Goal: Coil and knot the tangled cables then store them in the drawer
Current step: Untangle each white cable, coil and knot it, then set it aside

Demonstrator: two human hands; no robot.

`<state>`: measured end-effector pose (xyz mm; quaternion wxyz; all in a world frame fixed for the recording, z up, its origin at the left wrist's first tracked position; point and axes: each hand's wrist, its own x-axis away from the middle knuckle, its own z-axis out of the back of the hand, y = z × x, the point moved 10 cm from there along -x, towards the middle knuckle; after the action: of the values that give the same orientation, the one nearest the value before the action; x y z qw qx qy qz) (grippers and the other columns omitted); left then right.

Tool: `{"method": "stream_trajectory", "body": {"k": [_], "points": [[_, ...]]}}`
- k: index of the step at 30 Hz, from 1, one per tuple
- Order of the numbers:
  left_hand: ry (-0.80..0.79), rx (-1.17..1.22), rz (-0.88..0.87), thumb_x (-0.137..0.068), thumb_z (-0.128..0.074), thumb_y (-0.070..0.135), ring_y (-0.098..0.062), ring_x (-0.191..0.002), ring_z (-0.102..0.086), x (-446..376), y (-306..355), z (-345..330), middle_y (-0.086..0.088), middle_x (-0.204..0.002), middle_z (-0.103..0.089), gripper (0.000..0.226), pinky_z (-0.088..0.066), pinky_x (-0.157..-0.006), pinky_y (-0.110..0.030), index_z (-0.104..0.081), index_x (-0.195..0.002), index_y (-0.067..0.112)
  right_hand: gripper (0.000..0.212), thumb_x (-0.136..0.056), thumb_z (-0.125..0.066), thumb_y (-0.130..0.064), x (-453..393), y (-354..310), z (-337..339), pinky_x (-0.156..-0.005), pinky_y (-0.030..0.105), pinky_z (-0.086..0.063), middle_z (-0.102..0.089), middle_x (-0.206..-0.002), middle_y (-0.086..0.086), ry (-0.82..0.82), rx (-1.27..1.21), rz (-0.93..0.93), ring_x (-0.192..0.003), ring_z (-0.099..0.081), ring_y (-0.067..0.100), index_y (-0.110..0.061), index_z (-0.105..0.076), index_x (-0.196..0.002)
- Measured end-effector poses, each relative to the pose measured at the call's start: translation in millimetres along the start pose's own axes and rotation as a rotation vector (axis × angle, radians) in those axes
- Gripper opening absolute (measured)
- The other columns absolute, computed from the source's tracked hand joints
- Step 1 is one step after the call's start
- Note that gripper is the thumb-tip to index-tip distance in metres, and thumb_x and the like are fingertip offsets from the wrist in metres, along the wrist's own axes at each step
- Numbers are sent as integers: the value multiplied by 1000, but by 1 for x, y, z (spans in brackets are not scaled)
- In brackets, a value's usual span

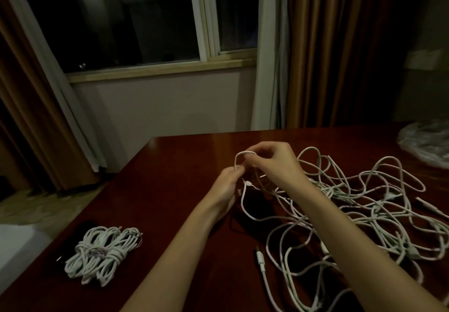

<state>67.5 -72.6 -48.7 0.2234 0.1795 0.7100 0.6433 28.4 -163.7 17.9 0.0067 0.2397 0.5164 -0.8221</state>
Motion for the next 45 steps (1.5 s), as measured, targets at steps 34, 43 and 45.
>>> {"method": "stream_trajectory", "body": {"k": [34, 43, 45], "points": [[-154, -316, 43, -89, -57, 48, -12, -49, -57, 12, -10, -5, -4, -58, -61, 40, -47, -54, -20, -68, -62, 21, 17, -94, -58, -23, 24, 19, 1, -68, 34, -52, -70, -76, 3, -123, 222, 30, -71, -65, 15, -15, -72, -89], [274, 114, 1, -95, -51, 38, 0, -31, -19, 0, -7, 59, 9, -45, -32, 43, -15, -31, -12, -37, -60, 17, 24, -99, -50, -25, 26, 25, -1, -50, 20, -40, -57, -58, -3, -183, 141, -24, -48, -52, 3, -19, -70, -88], [277, 95, -1, -99, -47, 35, -1, -31, -21, 1, -10, 53, 8, -46, -36, 42, -16, -32, -13, -39, -62, 17, 25, -100, -48, -25, 27, 24, -5, -52, 21, -41, -58, -60, 0, -187, 168, -16, -50, -53, 6, -18, -69, -89]]}}
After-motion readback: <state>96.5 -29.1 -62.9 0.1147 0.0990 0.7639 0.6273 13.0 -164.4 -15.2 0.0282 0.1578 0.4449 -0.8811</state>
